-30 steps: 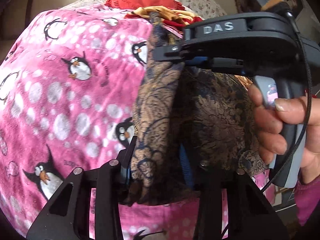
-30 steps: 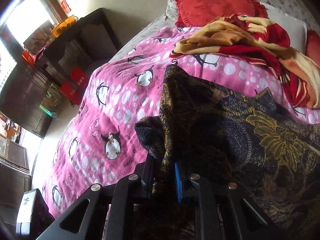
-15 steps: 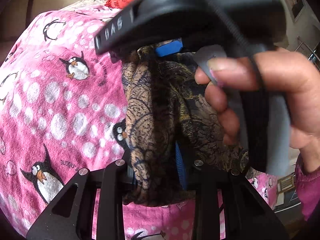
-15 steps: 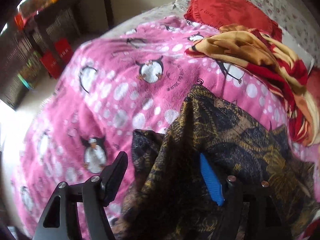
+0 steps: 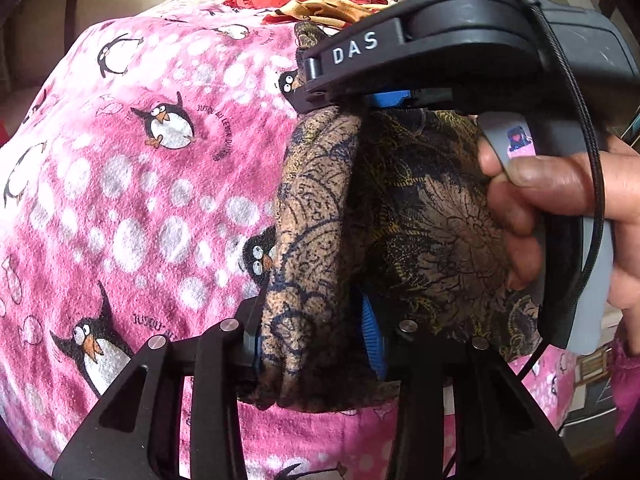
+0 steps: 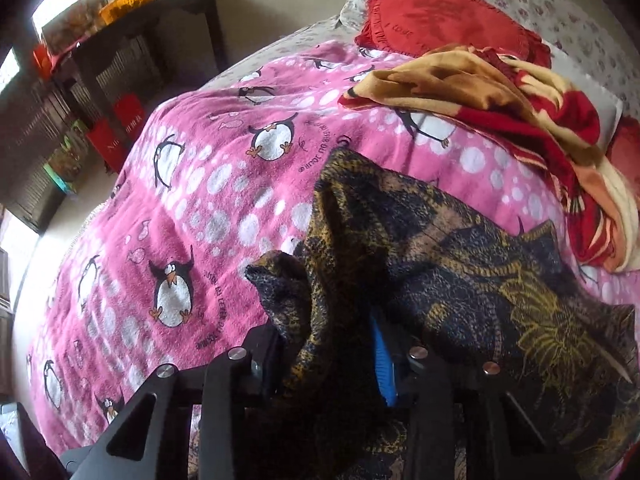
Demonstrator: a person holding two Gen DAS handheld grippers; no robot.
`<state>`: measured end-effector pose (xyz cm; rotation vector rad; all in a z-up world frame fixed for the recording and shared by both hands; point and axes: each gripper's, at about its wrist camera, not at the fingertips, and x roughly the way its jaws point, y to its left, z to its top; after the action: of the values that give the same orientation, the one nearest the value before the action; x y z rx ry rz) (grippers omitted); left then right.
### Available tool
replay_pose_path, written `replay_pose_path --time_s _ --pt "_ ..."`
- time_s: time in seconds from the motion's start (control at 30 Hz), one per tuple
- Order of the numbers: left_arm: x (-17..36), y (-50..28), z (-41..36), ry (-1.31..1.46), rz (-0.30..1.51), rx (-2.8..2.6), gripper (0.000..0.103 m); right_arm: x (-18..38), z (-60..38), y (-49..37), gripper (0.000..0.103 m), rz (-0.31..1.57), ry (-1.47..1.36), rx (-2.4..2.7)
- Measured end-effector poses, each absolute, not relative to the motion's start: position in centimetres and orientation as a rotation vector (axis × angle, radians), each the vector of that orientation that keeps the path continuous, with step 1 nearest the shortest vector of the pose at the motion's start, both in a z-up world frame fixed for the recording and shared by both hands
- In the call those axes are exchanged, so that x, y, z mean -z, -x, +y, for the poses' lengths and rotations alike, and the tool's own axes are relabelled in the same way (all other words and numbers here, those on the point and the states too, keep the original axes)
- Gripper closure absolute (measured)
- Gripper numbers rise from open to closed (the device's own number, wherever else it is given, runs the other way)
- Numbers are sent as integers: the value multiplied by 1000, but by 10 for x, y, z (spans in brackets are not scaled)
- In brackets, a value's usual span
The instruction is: Fold small clothes
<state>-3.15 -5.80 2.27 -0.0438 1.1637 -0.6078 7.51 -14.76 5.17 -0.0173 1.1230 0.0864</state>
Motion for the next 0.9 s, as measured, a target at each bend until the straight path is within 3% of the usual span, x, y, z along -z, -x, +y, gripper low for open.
replay_pose_path --time_s 0.13,0.2,0.27,0.37,0.6,0.9 --pt "-21 31 -66 26 1166 603 62 -54 -151 -70 66 1115 2 -93" --pt "-23 33 -70 9 1164 624 63 -57 -155 -67 73 1111 -10 -104" --pt "-25 35 -76 -3 1164 647 82 -61 -160 -65 79 1102 -27 -128" --pt "-33 36 -80 6 1161 673 87 -69 -165 -57 83 1082 -45 -150" --pt "-67 43 -107 -16 1127 763 87 -96 -183 -44 85 1031 -95 -172" --pt "-118 73 -197 -103 1056 973 87 -154 -255 -2 87 960 -109 -106"
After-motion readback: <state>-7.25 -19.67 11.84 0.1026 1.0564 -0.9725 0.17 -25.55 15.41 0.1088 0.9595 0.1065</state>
